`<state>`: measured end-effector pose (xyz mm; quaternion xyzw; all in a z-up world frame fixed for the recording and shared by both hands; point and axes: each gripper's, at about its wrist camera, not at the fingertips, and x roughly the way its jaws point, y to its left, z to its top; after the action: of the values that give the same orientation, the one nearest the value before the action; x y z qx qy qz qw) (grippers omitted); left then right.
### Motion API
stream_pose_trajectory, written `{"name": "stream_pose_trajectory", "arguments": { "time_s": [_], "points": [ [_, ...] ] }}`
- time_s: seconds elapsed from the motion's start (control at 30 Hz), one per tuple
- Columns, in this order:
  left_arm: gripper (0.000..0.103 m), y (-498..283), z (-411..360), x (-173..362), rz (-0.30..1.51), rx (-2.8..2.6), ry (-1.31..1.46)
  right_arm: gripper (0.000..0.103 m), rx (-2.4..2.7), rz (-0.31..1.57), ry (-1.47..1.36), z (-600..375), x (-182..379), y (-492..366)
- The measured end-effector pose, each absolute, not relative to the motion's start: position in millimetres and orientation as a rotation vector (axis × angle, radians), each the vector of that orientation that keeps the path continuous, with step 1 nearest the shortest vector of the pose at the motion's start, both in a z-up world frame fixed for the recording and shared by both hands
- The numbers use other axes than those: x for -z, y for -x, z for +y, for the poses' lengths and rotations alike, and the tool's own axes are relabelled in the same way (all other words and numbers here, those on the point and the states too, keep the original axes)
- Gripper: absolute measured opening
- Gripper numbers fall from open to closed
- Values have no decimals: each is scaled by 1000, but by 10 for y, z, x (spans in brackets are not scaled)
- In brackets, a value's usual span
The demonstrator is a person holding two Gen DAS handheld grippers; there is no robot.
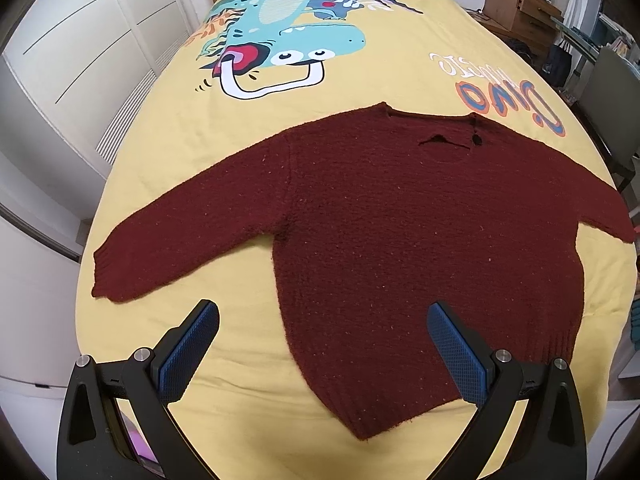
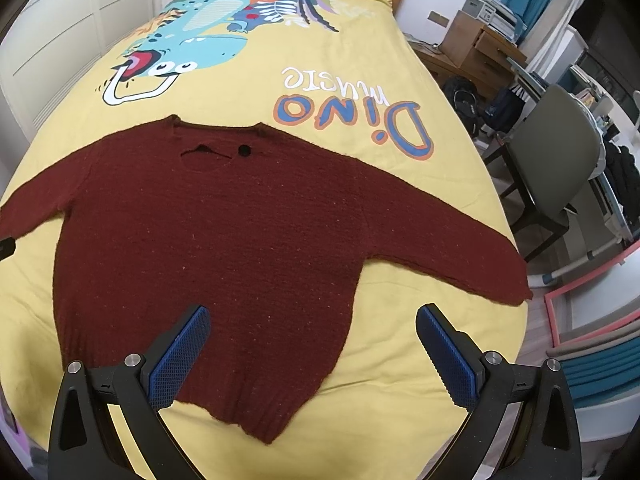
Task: Fold small clothes
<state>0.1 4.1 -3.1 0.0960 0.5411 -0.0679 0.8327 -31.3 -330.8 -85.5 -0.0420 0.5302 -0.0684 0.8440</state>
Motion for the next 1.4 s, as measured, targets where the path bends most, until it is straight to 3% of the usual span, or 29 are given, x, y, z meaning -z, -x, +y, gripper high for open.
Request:
{"name": "stream_pose_trajectory", "arguments": {
  "time_s": [1.4],
  "points": [
    [102,30,-8,103,1161,150,-224,102,142,1138,98,-3319,887,326]
  ]
}}
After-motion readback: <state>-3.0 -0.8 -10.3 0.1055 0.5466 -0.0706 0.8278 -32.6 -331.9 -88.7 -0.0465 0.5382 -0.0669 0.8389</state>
